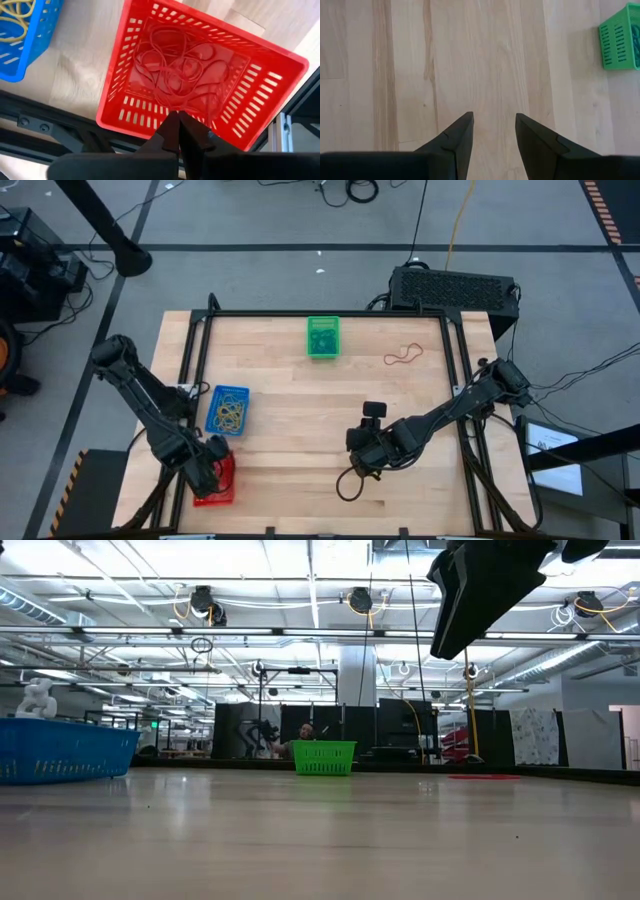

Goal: Sort rubber bands into baskets
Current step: Put the red rubber band into the red bin

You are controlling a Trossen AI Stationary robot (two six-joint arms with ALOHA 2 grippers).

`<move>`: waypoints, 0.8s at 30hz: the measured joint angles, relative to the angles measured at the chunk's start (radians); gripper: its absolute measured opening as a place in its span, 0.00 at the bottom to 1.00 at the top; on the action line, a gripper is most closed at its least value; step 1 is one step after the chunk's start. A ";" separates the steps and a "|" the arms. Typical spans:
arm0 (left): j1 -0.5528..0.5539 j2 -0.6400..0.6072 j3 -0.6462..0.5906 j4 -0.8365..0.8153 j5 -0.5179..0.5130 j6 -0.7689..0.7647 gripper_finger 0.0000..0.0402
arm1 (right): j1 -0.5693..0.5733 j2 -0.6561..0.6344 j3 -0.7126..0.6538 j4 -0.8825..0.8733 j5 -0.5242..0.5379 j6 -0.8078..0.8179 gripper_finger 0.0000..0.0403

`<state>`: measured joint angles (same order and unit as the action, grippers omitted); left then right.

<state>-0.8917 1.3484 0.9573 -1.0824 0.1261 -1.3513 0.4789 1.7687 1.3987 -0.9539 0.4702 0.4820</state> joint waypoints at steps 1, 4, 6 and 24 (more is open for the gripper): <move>0.000 0.001 0.000 0.000 0.000 0.007 0.03 | 0.000 0.000 0.000 0.000 0.000 0.000 0.35; 0.000 0.000 0.000 0.003 -0.001 0.023 0.06 | 0.000 0.000 0.000 0.000 0.000 0.000 0.35; 0.000 0.001 0.000 0.002 -0.001 0.023 0.08 | 0.000 0.000 0.000 0.000 0.000 0.000 0.35; 0.003 0.000 0.003 -0.001 -0.033 0.140 0.20 | 0.000 0.000 0.000 0.000 0.000 -0.004 0.35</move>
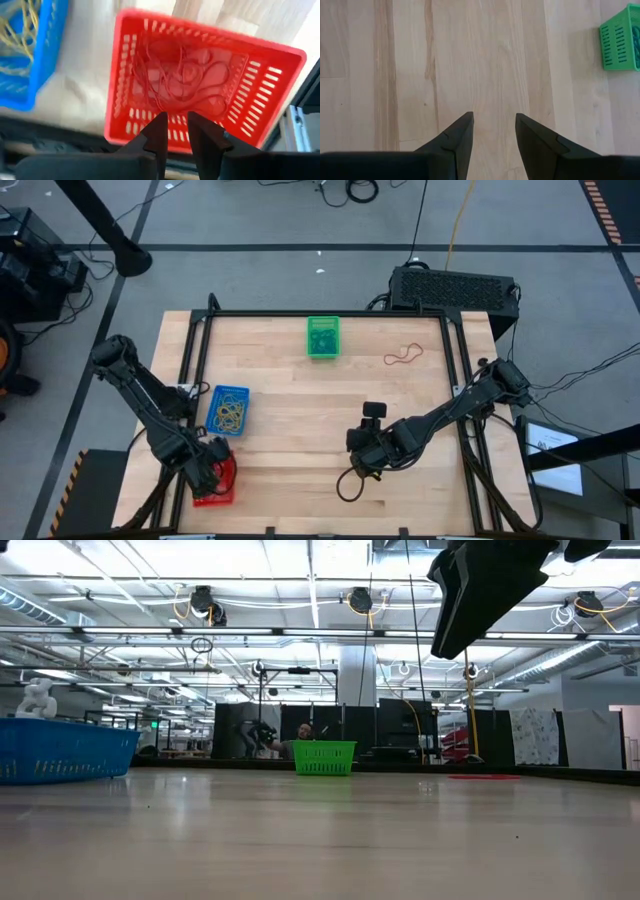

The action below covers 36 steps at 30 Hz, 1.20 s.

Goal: Sort rubber bands into baskets
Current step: Put the red rubber band into the red bin

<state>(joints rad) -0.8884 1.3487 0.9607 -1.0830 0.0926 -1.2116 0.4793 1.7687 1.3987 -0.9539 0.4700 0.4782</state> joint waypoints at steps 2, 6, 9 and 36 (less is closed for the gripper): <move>0.011 0.000 0.000 0.000 -0.044 0.056 0.20 | -0.001 0.000 0.000 0.000 -0.001 0.000 0.35; 0.057 0.000 0.000 0.001 -0.183 0.214 0.20 | -0.028 -0.002 0.000 0.006 -0.055 -0.045 0.35; 0.119 0.000 0.000 0.013 -0.279 0.364 0.20 | -0.075 -0.018 0.000 0.004 -0.097 -0.117 0.35; 0.784 -0.342 -0.469 1.415 0.052 1.303 0.20 | -1.045 -0.559 -0.649 0.270 -0.453 -0.590 0.35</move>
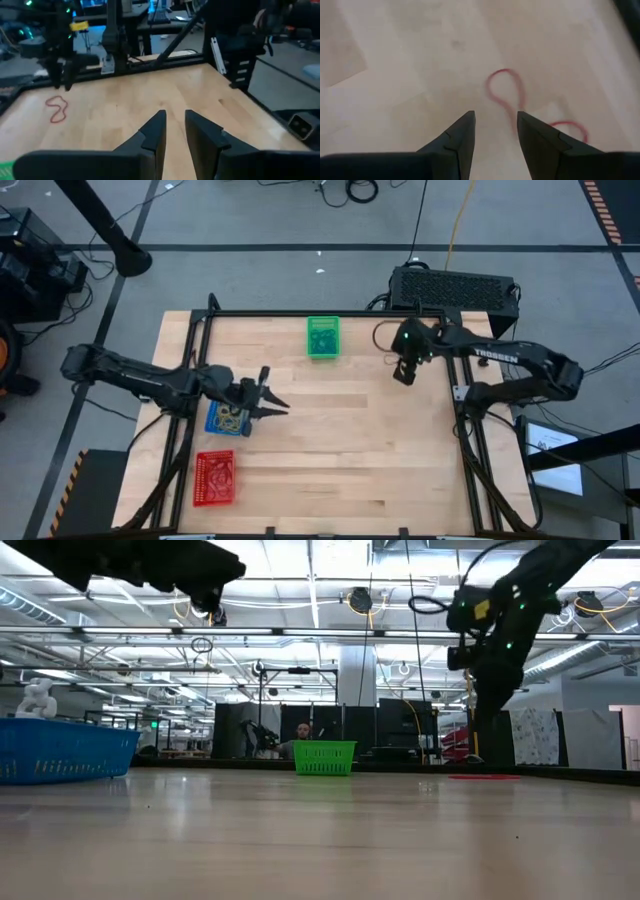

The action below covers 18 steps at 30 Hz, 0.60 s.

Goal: Sort rubber bands into baskets
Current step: Put the red rubber band into the red bin

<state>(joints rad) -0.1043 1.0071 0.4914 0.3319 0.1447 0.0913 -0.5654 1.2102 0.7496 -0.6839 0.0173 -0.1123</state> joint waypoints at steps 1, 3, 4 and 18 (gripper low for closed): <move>0.001 0.006 -0.003 0.009 0.002 0.018 0.20 | -0.031 0.013 0.001 0.019 -0.002 -0.021 0.35; 0.001 0.017 -0.004 0.023 0.002 0.053 0.20 | -0.094 0.041 0.002 0.049 -0.006 -0.056 0.35; 0.001 0.023 -0.004 0.036 0.004 0.067 0.20 | -0.124 0.057 0.002 0.061 -0.009 -0.067 0.35; 0.000 0.085 -0.004 0.141 0.036 0.083 0.20 | -0.258 0.294 0.002 0.139 -0.181 -0.251 0.35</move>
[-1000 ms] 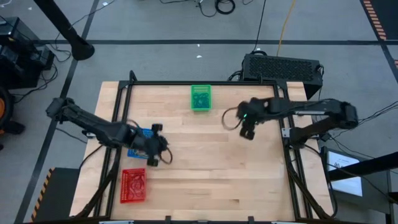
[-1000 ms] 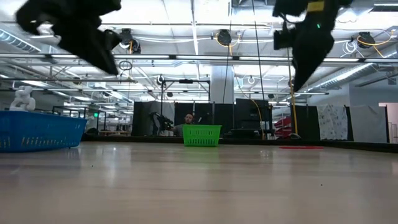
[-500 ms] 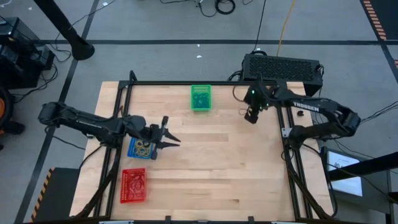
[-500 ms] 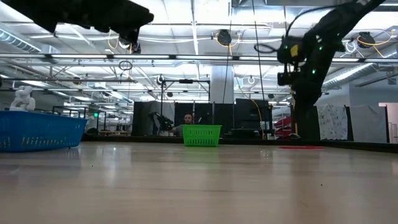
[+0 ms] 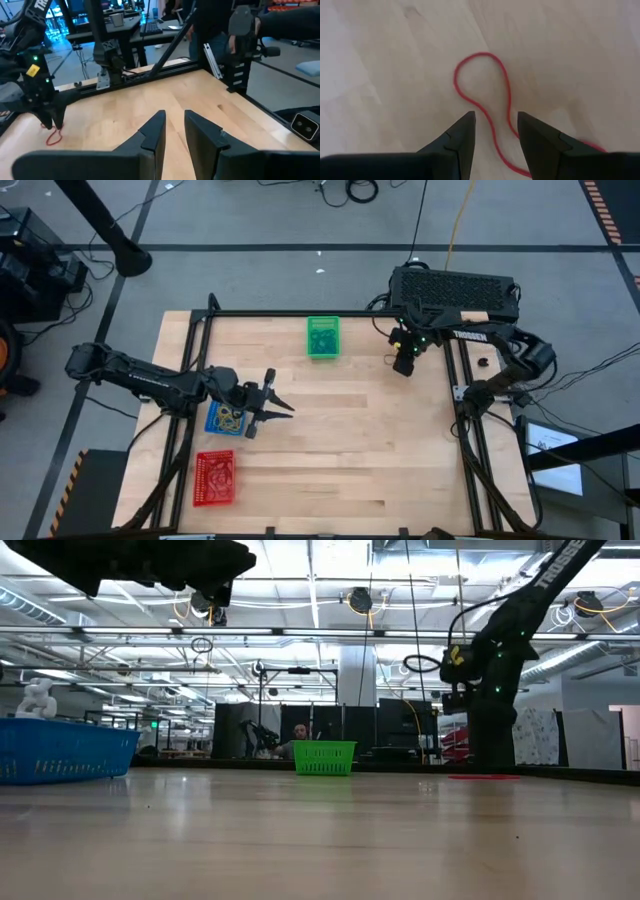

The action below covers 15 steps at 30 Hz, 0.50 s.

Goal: Sort rubber bands into baskets
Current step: Put the red rubber band into the red bin

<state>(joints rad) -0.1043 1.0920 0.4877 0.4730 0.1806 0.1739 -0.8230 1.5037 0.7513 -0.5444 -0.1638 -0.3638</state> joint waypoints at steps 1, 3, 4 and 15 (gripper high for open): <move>0.000 0.000 0.000 0.000 0.000 0.000 0.20 | -0.004 0.010 0.000 0.002 0.000 -0.006 0.35; 0.000 0.000 0.000 0.000 0.000 0.000 0.20 | -0.009 0.028 0.000 0.002 0.000 -0.016 0.35; 0.000 0.000 0.000 -0.001 0.000 0.000 0.20 | -0.009 0.035 0.000 0.002 0.001 -0.019 0.35; 0.000 0.000 0.000 -0.003 0.002 0.000 0.20 | -0.033 0.046 0.000 0.019 0.027 -0.053 0.35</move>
<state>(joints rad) -0.1043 1.0920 0.4881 0.4698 0.1823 0.1738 -0.8557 1.5497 0.7517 -0.5252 -0.1365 -0.4168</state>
